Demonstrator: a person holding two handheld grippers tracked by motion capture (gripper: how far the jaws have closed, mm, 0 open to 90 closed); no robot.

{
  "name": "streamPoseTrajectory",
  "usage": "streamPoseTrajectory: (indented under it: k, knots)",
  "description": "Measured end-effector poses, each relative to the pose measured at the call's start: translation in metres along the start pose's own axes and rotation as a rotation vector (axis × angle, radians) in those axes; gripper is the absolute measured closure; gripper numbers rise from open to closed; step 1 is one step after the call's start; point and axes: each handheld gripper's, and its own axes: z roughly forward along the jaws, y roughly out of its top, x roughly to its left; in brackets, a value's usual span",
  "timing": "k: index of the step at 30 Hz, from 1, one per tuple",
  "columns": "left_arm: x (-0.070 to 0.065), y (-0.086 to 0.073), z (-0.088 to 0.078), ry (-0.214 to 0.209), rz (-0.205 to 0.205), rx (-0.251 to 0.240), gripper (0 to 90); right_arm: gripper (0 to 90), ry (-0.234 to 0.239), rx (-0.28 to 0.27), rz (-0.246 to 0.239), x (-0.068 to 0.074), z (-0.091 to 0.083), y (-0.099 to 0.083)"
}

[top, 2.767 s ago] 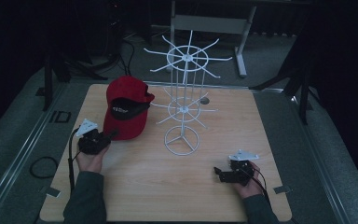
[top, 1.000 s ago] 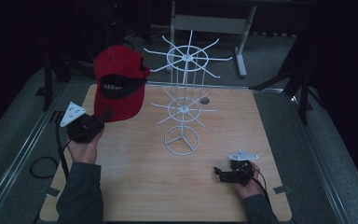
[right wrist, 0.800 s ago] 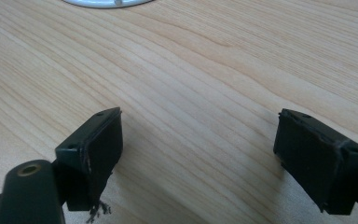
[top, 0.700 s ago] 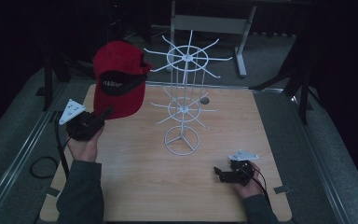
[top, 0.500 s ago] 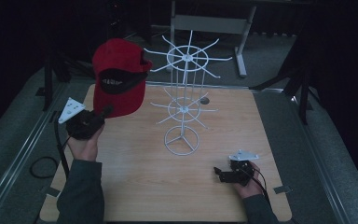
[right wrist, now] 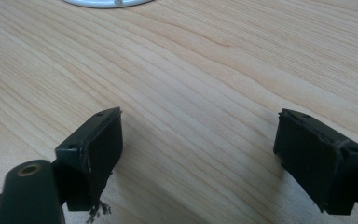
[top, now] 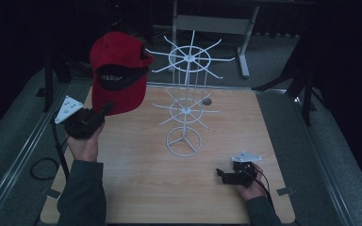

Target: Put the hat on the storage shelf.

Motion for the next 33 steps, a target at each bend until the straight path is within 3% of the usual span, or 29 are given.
streamPoseTrajectory:
  k: [33]
  knots:
    - [-0.007,0.015,-0.015,-0.019,0.003,-0.071,85.6,15.3,0.000,0.000,0.000,0.000,0.000,0.000]
